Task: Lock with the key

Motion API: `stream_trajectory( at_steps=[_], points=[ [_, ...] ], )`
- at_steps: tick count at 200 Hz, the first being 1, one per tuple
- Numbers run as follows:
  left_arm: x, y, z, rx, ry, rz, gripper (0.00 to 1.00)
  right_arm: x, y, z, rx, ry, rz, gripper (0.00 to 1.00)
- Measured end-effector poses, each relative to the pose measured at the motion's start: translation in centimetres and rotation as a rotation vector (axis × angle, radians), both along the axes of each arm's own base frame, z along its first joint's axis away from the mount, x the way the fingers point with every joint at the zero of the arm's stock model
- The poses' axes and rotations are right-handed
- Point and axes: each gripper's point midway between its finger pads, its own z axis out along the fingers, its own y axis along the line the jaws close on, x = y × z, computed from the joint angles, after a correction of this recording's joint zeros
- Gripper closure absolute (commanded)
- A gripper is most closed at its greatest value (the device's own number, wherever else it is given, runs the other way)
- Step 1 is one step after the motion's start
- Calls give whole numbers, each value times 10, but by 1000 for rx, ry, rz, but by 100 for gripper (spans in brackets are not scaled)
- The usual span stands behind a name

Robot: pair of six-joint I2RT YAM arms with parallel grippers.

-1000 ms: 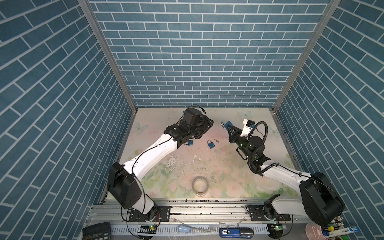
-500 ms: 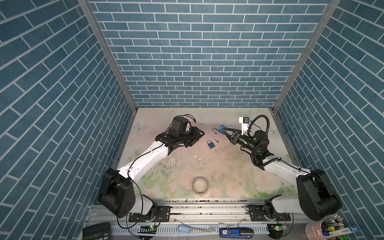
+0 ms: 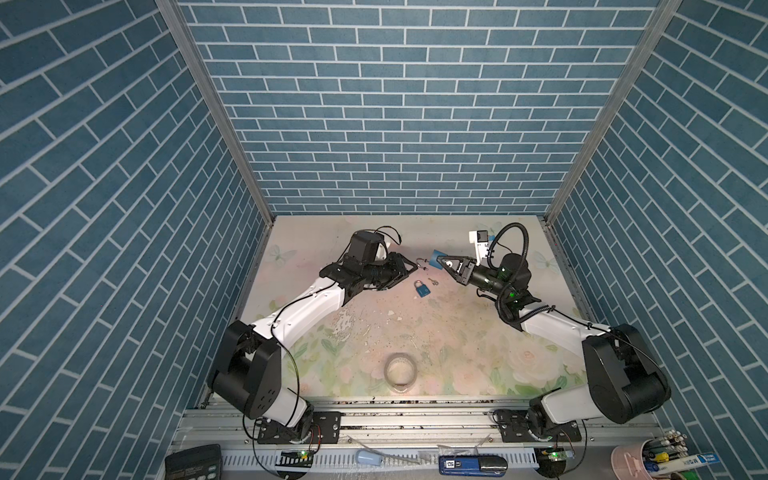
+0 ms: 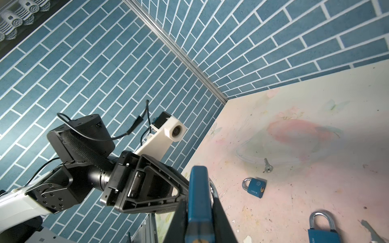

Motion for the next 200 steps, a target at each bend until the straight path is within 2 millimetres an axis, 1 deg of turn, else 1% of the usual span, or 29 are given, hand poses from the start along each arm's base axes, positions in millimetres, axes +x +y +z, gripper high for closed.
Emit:
stream_trajectory(
  at_steps=[19,61,82,135,171,200],
  points=[
    [1,0,4,-1,-24,-6,60,0,0,-2,5,18,2,100],
    [-1,-1,4,-1,-32,-22,64,-1,0,0,9,27,1,100],
    [0,-4,4,-11,-34,-29,66,-3,-1,4,12,19,1,100],
    [1,-9,-9,-18,14,-43,66,-4,0,5,13,17,4,100],
    [1,-12,-3,-50,24,-46,65,-5,1,5,13,17,6,100],
    [1,-13,-1,-56,26,-44,68,-6,1,7,18,9,10,100]
  ],
)
